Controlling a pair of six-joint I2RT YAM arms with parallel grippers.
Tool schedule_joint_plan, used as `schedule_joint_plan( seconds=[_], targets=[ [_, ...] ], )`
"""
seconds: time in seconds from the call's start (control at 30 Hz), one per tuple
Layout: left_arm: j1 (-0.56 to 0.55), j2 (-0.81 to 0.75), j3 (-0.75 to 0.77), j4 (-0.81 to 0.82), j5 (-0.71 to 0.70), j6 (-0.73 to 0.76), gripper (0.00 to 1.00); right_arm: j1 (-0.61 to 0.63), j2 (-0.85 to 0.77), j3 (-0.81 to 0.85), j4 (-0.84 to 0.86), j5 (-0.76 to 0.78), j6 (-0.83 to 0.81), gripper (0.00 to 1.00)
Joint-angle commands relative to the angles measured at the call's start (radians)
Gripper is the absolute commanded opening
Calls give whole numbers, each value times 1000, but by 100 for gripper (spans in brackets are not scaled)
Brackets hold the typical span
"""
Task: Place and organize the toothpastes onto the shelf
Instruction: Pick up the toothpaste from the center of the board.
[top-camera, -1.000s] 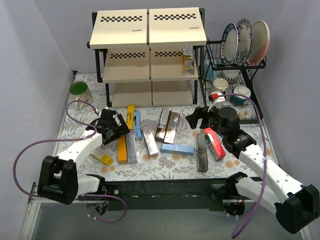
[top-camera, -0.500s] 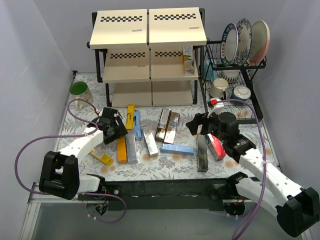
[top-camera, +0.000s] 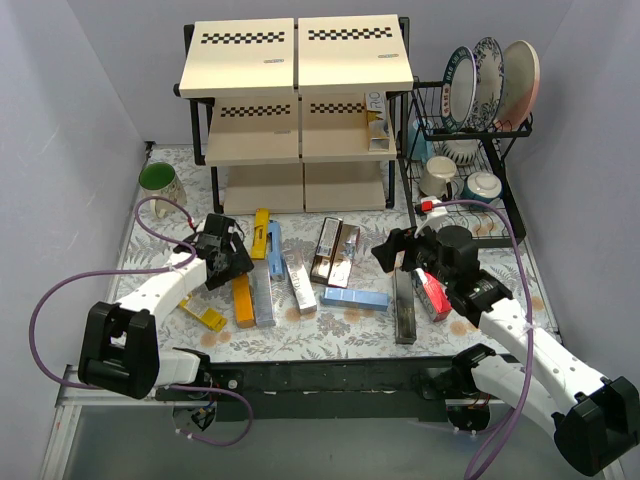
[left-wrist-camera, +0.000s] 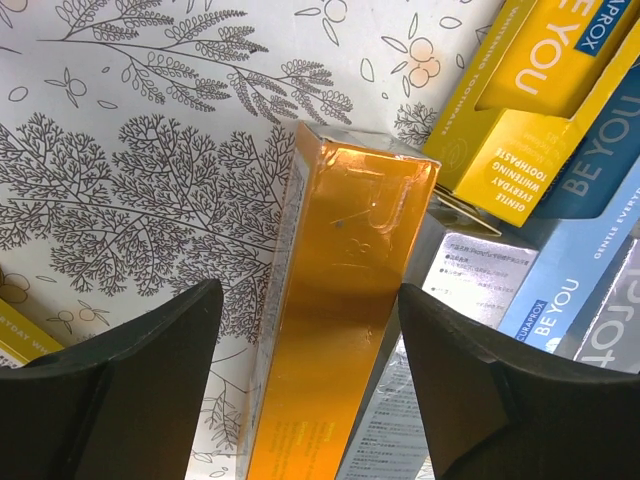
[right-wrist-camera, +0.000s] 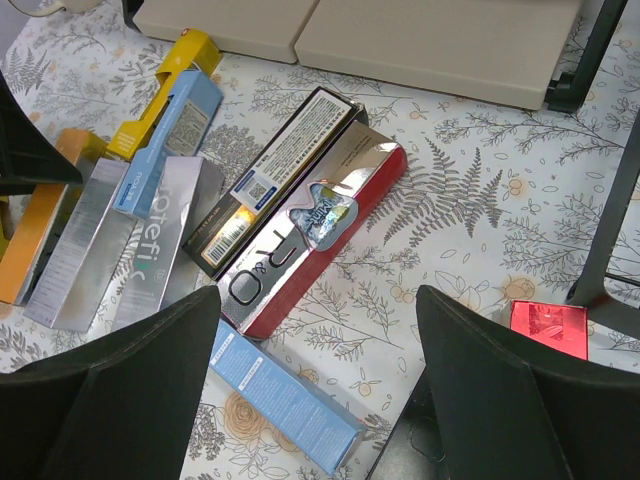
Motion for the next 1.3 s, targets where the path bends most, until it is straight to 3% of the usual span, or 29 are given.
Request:
schedule_joint_plan(
  seconds=[0.0, 0.27, 0.53, 0.6, 0.9, 1.13, 1.27],
  targets=[
    [-3, 18, 45, -22, 11, -8, 71, 4, -16, -18, 54, -14, -6, 87],
    [-2, 89, 62, -17, 48, -15, 66, 6, -21, -26, 55, -12, -10, 87],
    [-2, 80, 51, -10, 48, -21, 40, 6, -19, -40, 67, -23, -6, 86],
    [-2, 52, 42, -2, 44, -25, 33, 6, -18, -40, 69, -32, -4, 86],
    [15, -176, 0, 108, 15, 8, 19, 16, -25, -61, 119, -98, -4, 86],
    [31, -373, -93, 300, 142, 12, 16, 64, -24, -96, 230, -150, 19, 85],
    [34, -462, -158, 438, 306, -34, 16, 160, -5, -112, 284, -106, 16, 86]
  ],
)
